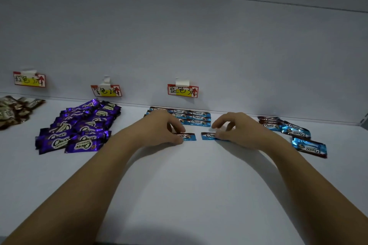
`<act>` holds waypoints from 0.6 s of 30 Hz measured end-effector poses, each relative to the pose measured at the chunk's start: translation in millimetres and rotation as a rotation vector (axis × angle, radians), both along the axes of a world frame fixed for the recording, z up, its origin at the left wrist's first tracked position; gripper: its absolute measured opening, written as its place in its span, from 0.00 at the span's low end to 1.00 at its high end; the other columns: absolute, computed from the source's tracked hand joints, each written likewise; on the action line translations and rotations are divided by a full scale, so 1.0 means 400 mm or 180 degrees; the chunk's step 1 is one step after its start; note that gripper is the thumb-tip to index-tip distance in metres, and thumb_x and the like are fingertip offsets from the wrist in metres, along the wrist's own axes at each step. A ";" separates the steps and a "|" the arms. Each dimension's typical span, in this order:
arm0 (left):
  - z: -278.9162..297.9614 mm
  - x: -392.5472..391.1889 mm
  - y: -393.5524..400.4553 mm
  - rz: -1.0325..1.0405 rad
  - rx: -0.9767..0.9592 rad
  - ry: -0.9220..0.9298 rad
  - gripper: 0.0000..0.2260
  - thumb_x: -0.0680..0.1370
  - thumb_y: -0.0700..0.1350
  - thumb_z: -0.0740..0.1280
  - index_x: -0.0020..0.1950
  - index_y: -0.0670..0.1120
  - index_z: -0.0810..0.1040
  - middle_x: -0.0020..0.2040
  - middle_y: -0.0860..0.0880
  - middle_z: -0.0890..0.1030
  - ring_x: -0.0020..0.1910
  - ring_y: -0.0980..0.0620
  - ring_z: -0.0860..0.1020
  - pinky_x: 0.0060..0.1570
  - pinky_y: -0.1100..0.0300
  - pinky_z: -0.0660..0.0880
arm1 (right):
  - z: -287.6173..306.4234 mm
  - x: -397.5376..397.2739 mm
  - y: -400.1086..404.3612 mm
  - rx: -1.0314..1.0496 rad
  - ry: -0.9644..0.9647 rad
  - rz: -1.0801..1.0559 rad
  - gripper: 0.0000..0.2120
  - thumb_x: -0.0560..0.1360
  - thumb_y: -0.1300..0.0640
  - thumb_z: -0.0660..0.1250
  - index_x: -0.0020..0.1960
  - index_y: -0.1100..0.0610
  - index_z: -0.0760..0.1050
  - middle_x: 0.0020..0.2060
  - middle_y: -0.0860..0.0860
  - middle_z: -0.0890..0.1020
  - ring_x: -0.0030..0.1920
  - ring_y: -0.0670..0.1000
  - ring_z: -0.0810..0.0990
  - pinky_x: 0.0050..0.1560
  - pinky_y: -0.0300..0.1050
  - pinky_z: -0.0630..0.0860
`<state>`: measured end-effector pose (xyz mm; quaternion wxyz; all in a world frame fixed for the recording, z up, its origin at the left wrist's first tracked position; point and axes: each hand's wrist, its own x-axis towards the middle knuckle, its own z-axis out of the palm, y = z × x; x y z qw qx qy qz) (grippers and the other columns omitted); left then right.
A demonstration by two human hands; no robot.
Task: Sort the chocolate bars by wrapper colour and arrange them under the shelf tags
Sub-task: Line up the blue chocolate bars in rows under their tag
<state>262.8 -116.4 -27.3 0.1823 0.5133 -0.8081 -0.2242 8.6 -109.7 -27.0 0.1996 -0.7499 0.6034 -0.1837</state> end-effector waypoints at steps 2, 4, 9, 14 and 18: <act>-0.005 -0.002 0.002 -0.0040 -0.0073 -0.0053 0.10 0.72 0.48 0.75 0.53 0.55 0.84 0.45 0.60 0.81 0.45 0.60 0.78 0.43 0.70 0.71 | 0.002 0.003 0.009 0.0024 0.0002 0.0205 0.09 0.72 0.51 0.74 0.51 0.42 0.81 0.48 0.38 0.80 0.47 0.44 0.78 0.45 0.36 0.74; -0.007 -0.002 0.000 -0.0009 -0.0204 -0.0040 0.10 0.73 0.47 0.74 0.54 0.54 0.84 0.45 0.60 0.81 0.44 0.60 0.78 0.40 0.74 0.70 | 0.000 0.008 0.015 -0.0062 0.0004 0.0269 0.09 0.72 0.53 0.74 0.51 0.43 0.82 0.46 0.39 0.81 0.47 0.44 0.78 0.46 0.35 0.74; -0.012 0.021 -0.019 0.0308 -0.0706 0.0187 0.10 0.73 0.45 0.74 0.54 0.52 0.84 0.50 0.53 0.81 0.45 0.57 0.75 0.41 0.70 0.69 | -0.004 0.015 0.020 -0.0262 -0.0128 0.0207 0.08 0.73 0.56 0.73 0.50 0.46 0.82 0.43 0.40 0.81 0.46 0.43 0.79 0.46 0.35 0.74; -0.027 0.023 -0.039 0.0354 -0.0830 0.0069 0.09 0.74 0.45 0.73 0.54 0.50 0.85 0.55 0.48 0.82 0.47 0.55 0.74 0.47 0.65 0.70 | -0.009 0.024 0.014 -0.0336 -0.0124 0.0112 0.06 0.75 0.56 0.71 0.50 0.46 0.81 0.48 0.43 0.80 0.49 0.43 0.78 0.43 0.31 0.70; -0.036 0.014 -0.047 0.0319 -0.0826 -0.0017 0.08 0.75 0.45 0.73 0.54 0.51 0.85 0.55 0.49 0.82 0.46 0.56 0.73 0.47 0.65 0.69 | -0.014 0.040 0.012 -0.0552 -0.0236 0.0068 0.07 0.75 0.58 0.70 0.50 0.48 0.81 0.48 0.44 0.81 0.49 0.43 0.77 0.43 0.27 0.68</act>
